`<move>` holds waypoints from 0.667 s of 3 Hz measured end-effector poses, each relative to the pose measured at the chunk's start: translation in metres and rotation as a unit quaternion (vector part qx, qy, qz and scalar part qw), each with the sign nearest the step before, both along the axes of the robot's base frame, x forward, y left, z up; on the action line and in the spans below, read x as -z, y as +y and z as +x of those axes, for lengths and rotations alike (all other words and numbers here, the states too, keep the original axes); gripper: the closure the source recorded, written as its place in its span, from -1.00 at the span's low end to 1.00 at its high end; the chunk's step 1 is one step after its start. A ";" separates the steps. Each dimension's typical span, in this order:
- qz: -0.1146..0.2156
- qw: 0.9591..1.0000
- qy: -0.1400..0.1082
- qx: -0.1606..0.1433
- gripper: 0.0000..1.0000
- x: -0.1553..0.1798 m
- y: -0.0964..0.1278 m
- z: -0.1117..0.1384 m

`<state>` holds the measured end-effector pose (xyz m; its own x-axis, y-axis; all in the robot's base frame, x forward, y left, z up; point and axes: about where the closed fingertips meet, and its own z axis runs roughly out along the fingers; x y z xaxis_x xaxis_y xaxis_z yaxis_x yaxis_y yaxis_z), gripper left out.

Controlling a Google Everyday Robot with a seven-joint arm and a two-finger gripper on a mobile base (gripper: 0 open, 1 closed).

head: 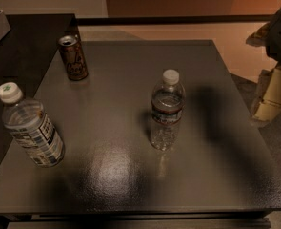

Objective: Pick water bottle

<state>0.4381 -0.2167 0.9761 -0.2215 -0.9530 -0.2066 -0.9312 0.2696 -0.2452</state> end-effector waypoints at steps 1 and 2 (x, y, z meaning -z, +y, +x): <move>0.000 1.000 0.000 0.000 -1.00 0.000 0.000 0.000; 0.020 1.000 0.009 -0.005 -1.00 0.003 0.005 0.005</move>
Offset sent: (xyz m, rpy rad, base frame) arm 0.0103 0.0105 -0.0131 0.1027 0.0693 0.0269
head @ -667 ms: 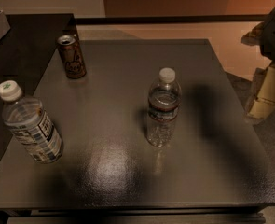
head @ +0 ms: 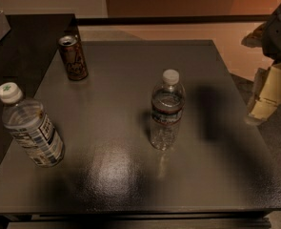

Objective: Pick water bottle

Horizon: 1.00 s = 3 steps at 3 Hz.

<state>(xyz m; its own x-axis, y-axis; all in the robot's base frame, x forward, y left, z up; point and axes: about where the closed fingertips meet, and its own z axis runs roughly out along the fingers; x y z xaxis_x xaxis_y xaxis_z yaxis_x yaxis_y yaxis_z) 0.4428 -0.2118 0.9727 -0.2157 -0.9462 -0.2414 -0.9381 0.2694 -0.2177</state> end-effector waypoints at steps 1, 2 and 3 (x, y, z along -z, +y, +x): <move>0.039 0.999 0.009 -0.027 -1.00 0.011 0.023 0.004; 0.087 0.994 0.018 -0.059 -1.00 0.019 0.054 0.005; 0.128 0.987 0.030 -0.094 -1.00 0.031 0.086 -0.001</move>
Offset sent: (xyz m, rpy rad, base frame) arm 0.0014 0.0942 -0.0266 0.3153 0.0695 0.2018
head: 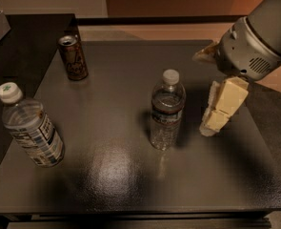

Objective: Pick water bottle

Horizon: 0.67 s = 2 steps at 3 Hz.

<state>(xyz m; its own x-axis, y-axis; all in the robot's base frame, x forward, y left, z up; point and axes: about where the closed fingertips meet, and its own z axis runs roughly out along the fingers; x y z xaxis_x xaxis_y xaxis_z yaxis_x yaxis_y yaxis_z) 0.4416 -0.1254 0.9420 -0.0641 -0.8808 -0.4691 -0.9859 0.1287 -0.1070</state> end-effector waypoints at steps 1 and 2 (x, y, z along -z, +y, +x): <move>0.029 0.999 0.017 -0.029 -1.00 0.010 0.022 -0.009; 0.056 0.997 0.026 -0.049 -1.00 0.019 0.038 -0.015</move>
Offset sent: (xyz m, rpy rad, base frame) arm -0.0231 0.0543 -0.0283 0.1836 0.0788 0.1436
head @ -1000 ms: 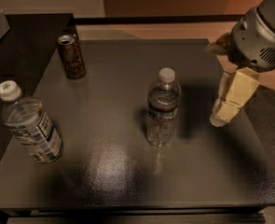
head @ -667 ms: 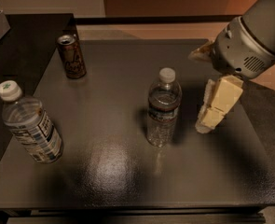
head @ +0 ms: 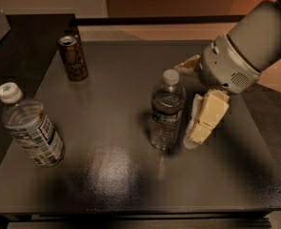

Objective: Pick water bottle

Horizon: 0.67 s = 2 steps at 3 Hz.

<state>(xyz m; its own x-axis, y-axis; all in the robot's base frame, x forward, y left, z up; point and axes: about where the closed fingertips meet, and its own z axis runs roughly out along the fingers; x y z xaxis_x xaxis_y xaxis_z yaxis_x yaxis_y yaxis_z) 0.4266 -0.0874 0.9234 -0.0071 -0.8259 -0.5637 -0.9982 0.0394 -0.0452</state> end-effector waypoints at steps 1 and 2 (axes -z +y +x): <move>0.032 0.999 0.006 -0.007 -1.00 0.000 0.014 -0.001; 0.066 0.998 0.010 -0.005 -0.62 -0.005 0.021 0.003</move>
Offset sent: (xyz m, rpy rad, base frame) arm 0.0095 0.0242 0.0093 0.2132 0.0321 -0.0030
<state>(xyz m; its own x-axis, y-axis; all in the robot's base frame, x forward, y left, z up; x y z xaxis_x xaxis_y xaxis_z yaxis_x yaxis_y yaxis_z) 0.4300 -0.0664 0.9279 -0.0115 -0.7447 -0.6673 -0.9992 0.0341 -0.0208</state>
